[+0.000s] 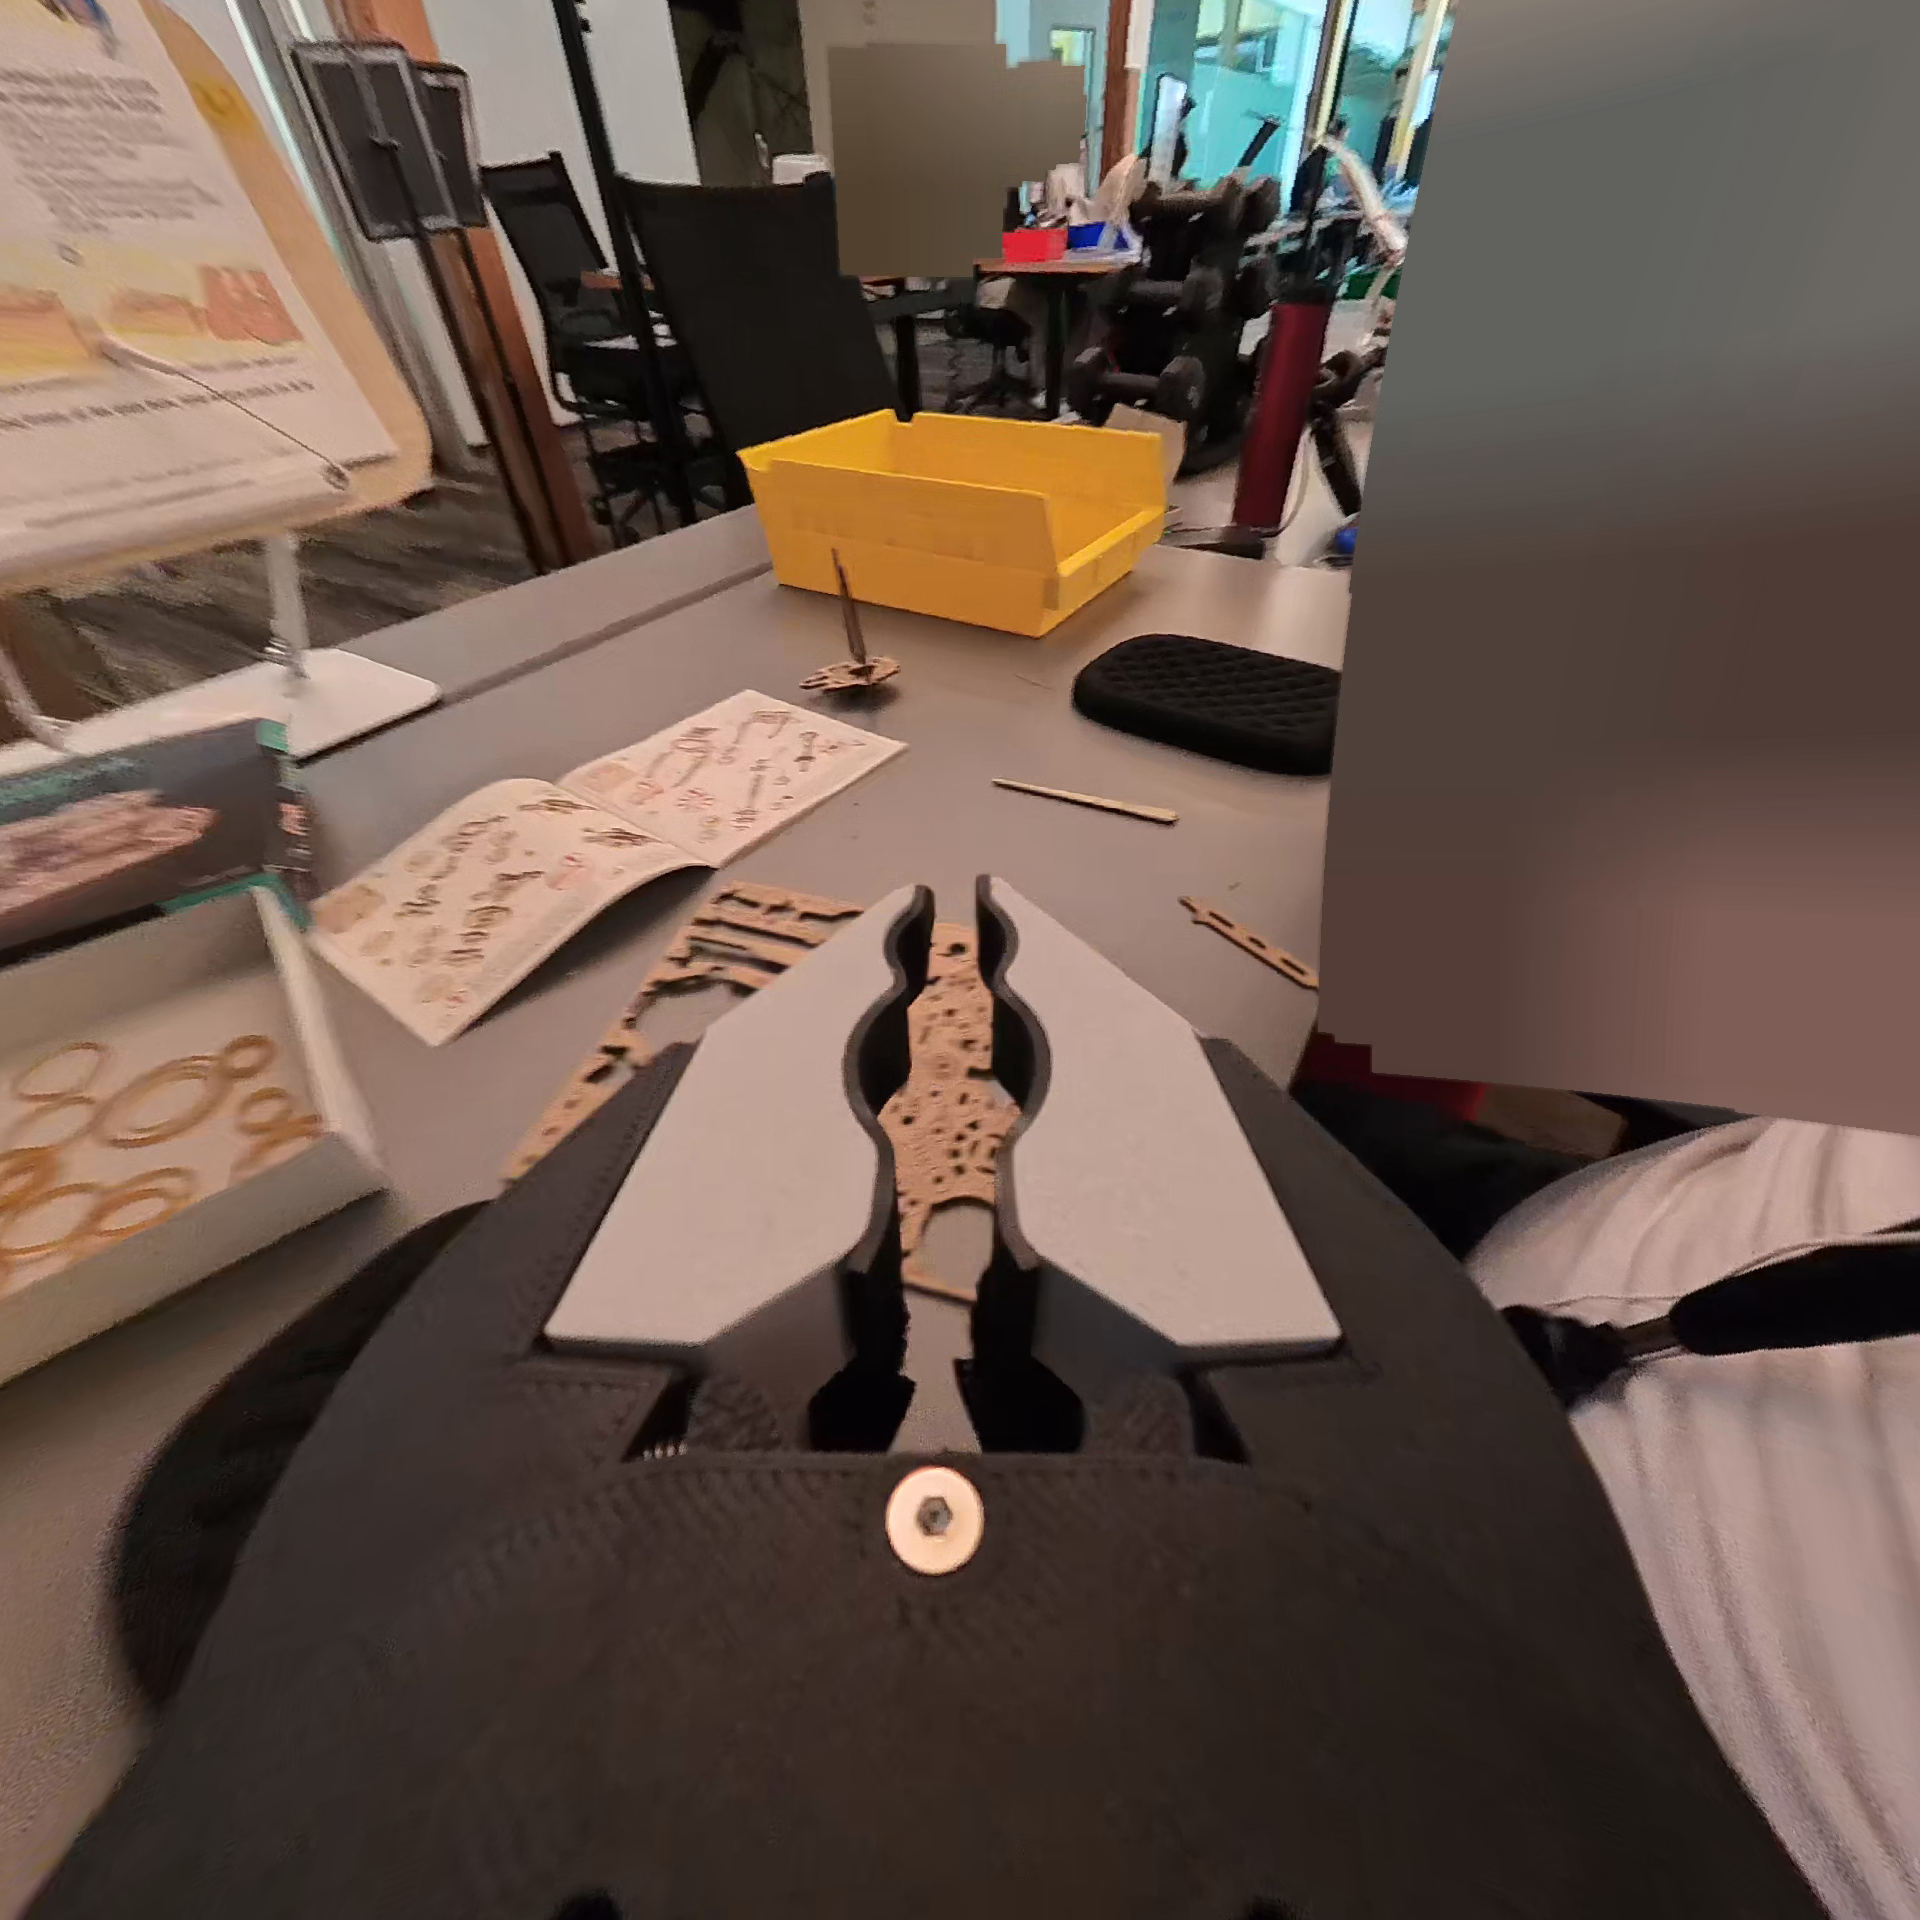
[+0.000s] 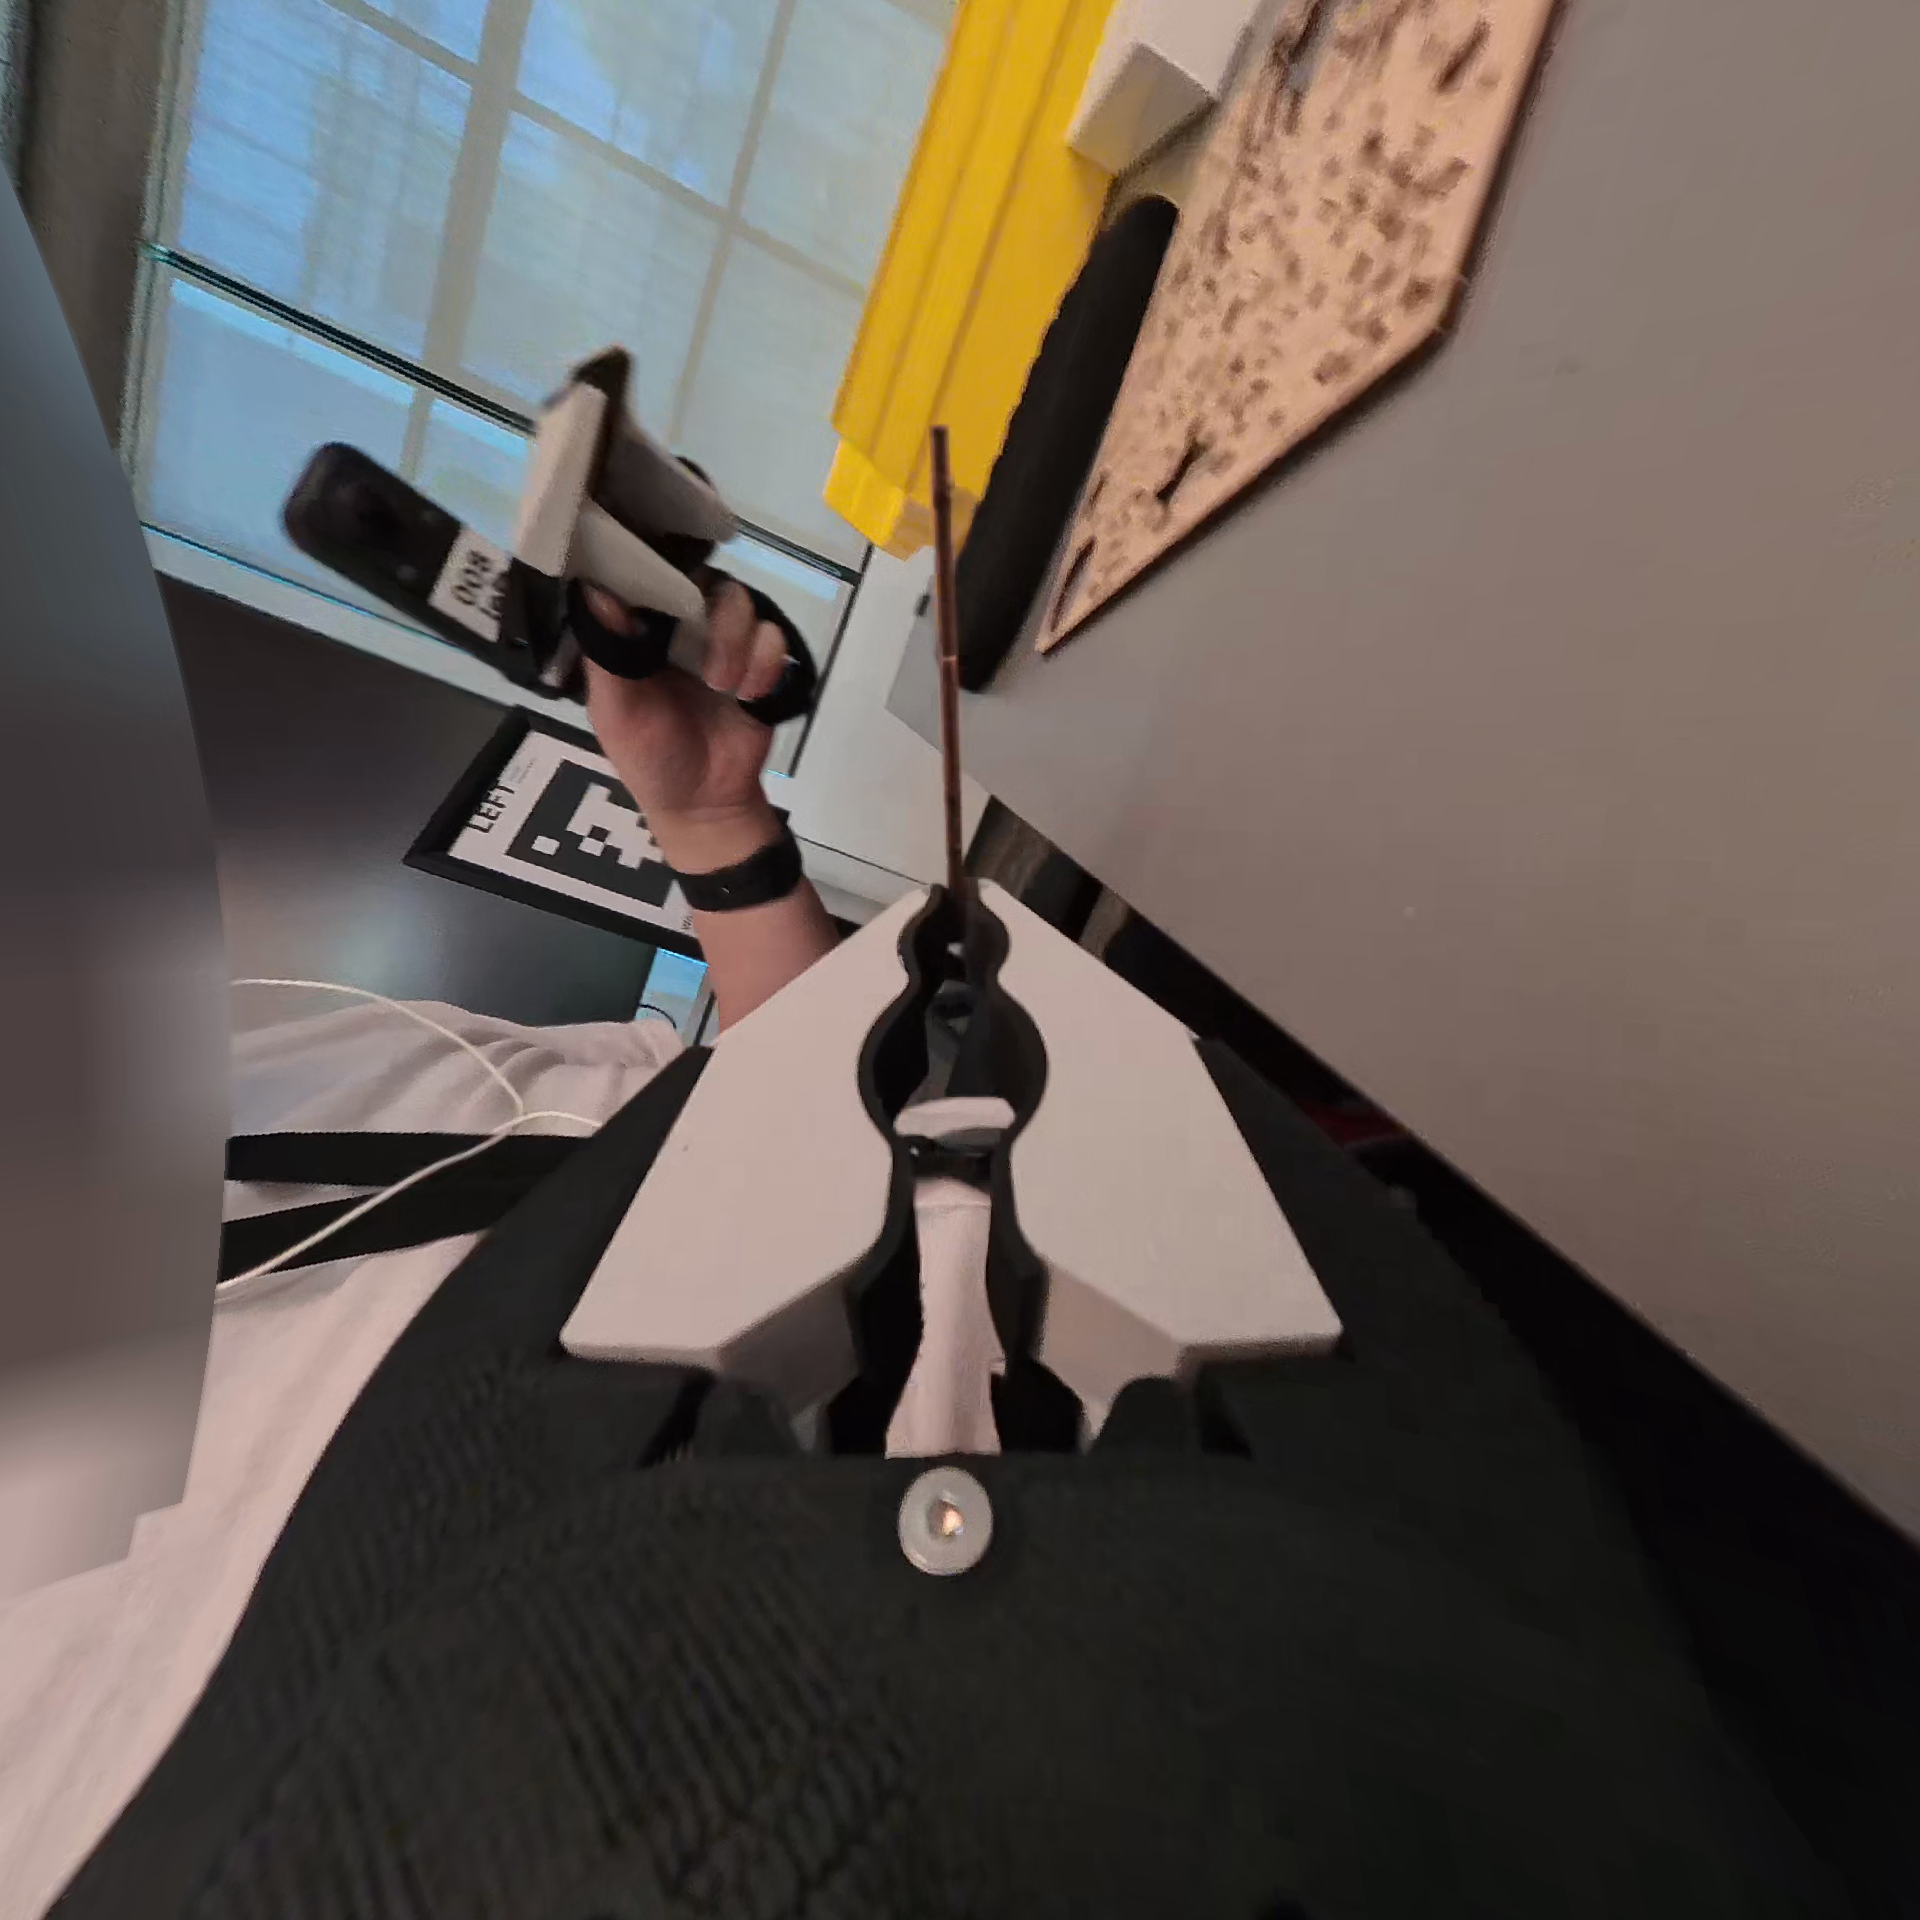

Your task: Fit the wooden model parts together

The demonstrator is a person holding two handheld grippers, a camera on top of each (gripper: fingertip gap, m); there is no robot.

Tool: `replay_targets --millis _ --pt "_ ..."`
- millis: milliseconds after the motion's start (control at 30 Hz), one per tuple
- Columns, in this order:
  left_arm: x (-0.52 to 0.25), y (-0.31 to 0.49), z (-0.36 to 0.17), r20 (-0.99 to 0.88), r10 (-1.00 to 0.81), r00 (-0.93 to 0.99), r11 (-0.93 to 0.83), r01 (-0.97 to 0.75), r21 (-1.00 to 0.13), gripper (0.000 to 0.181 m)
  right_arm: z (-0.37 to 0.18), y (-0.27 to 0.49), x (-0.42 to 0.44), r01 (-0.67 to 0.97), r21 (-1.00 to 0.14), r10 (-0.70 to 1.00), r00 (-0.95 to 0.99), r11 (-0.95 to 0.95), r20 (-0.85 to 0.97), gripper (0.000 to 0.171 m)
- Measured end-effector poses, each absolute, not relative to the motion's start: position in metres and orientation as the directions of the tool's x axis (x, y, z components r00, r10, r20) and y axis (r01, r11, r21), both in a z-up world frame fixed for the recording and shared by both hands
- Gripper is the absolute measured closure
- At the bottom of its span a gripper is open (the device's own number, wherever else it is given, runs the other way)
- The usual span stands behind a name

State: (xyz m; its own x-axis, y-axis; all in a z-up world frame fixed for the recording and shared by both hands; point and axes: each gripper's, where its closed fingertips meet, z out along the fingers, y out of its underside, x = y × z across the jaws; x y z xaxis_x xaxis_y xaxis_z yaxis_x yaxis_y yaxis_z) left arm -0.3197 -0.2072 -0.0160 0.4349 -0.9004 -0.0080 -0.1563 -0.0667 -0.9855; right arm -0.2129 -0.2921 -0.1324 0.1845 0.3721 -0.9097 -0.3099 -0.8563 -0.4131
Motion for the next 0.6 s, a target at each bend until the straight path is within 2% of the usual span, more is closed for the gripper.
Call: replay_targets --millis 33,200,300,400,467,533,600 --pt "-0.311 -0.211 -0.02 0.04 -0.911 0.41 -0.101 -0.13 -0.986 0.169 -0.124 -0.292 -0.214 -0.318 -0.433 0.4 0.167 -0.843 -0.901 0.17" --pt "-0.249 -0.24 -0.035 0.328 -0.927 0.18 -0.331 0.012 -0.943 0.143 -0.089 -0.284 -0.227 -0.313 -0.565 0.553 0.135 -0.763 -0.822 0.17" --pt "-0.226 -0.246 -0.034 0.449 -0.89 0.074 -0.446 0.048 -0.894 0.146 -0.077 -0.28 -0.236 -0.275 -0.648 0.634 0.149 -0.71 -0.759 0.17" --pt "-0.217 -0.242 -0.04 0.476 -0.877 0.065 -0.476 0.005 -0.879 0.158 -0.071 -0.274 -0.24 -0.241 -0.737 0.708 0.207 -0.632 -0.675 0.17" --pt "-0.213 -0.243 -0.039 0.482 -0.875 0.047 -0.482 0.0 -0.876 0.16 -0.07 -0.271 -0.241 -0.216 -0.78 0.74 0.247 -0.588 -0.626 0.17" --pt "-0.21 -0.251 -0.032 0.498 -0.867 -0.027 -0.499 0.012 -0.867 0.18 -0.069 -0.269 -0.24 -0.202 -0.807 0.764 0.262 -0.554 -0.59 0.17" --pt "-0.209 -0.251 -0.03 0.533 -0.844 -0.065 -0.535 0.021 -0.845 0.181 -0.069 -0.267 -0.238 -0.191 -0.834 0.787 0.277 -0.517 -0.551 0.169"
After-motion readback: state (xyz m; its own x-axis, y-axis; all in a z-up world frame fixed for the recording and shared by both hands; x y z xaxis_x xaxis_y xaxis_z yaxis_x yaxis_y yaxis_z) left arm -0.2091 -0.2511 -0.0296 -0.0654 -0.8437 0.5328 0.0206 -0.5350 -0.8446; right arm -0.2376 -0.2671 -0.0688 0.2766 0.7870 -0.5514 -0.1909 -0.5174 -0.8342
